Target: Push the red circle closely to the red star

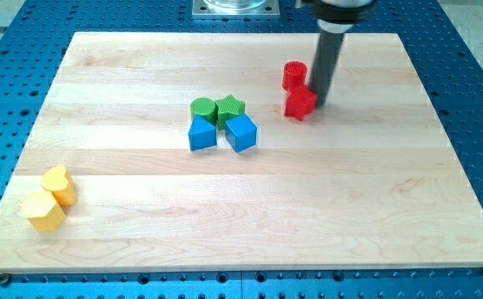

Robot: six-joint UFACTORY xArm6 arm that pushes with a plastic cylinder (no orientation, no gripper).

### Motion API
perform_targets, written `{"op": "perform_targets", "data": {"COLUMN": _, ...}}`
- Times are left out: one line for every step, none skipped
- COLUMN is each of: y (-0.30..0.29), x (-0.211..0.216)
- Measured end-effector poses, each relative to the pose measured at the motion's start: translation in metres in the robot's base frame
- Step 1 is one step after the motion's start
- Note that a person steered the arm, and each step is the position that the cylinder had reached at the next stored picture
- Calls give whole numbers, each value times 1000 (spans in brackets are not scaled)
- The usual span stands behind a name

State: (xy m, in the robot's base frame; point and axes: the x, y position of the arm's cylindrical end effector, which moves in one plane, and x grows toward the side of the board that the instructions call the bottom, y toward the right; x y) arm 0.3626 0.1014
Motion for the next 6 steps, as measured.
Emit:
{"op": "perform_targets", "data": {"y": -55, "x": 29}}
{"op": "perform_targets", "data": {"y": 37, "x": 23}}
{"op": "perform_targets", "data": {"y": 98, "x": -52}}
{"op": "perform_targets", "data": {"y": 52, "x": -93}}
{"op": "perform_targets", "data": {"y": -27, "x": -45}}
{"op": "perform_targets", "data": {"y": -11, "x": 10}}
